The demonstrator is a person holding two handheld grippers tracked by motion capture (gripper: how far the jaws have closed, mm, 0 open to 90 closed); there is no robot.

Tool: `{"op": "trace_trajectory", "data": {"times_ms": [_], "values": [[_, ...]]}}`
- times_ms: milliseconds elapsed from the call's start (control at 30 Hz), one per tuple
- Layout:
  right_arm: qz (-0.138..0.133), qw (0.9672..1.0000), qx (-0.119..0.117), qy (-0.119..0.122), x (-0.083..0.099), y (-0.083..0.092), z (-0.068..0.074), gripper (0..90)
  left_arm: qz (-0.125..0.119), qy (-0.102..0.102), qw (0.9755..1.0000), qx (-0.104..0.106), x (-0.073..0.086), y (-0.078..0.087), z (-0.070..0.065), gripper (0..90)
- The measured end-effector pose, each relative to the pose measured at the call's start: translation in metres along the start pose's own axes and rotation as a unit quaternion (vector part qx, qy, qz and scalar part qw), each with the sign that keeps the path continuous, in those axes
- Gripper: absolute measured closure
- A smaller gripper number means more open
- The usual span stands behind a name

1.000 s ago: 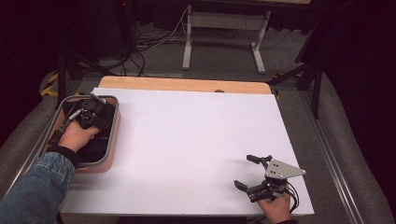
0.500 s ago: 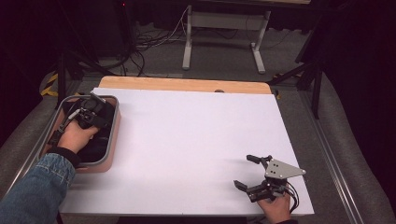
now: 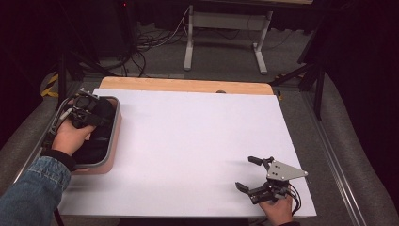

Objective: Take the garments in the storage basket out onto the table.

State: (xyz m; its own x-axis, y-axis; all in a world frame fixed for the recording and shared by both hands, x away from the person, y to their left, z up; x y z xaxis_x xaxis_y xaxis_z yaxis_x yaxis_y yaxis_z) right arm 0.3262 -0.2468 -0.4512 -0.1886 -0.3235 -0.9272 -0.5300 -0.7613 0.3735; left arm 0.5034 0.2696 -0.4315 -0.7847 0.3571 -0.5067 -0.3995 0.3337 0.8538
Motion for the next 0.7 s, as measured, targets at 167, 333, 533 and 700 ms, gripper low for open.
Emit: {"op": "trace_trajectory", "data": {"times_ms": [167,333,533,700], "values": [[0.001,1.0,0.0,0.0,0.0,0.0,0.0,3.3,-0.031,0.0,0.9995,-0.002,-0.003,0.012,0.0,56.7],[0.001,1.0,0.0,-0.001,0.0,0.0,0.0,3.3,-0.054,0.0,0.9985,-0.005,-0.004,0.021,-0.001,56.9],[0.001,1.0,0.0,-0.001,0.0,0.0,0.0,3.3,-0.088,-0.005,0.9961,-0.003,-0.007,0.038,-0.005,56.9],[0.002,1.0,0.0,-0.002,0.001,-0.001,0.0,3.3,-0.106,-0.005,0.9943,-0.006,-0.008,0.048,-0.007,57.1]]}}
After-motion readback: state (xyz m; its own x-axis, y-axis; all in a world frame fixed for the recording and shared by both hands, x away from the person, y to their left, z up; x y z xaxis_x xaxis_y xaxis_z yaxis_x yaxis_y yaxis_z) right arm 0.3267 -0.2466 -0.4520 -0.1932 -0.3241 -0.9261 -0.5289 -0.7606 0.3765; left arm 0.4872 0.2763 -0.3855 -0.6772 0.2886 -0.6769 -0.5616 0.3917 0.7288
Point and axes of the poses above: each handheld gripper's, and its own axes: y roughly backward along the jaws, x roughly out of its underside, z roughly to its left, the point moved 6 cm from there along -y, roughly forward along the jaws, and after that the axes turned 2 degrees about -y, right-handed, at the moved point
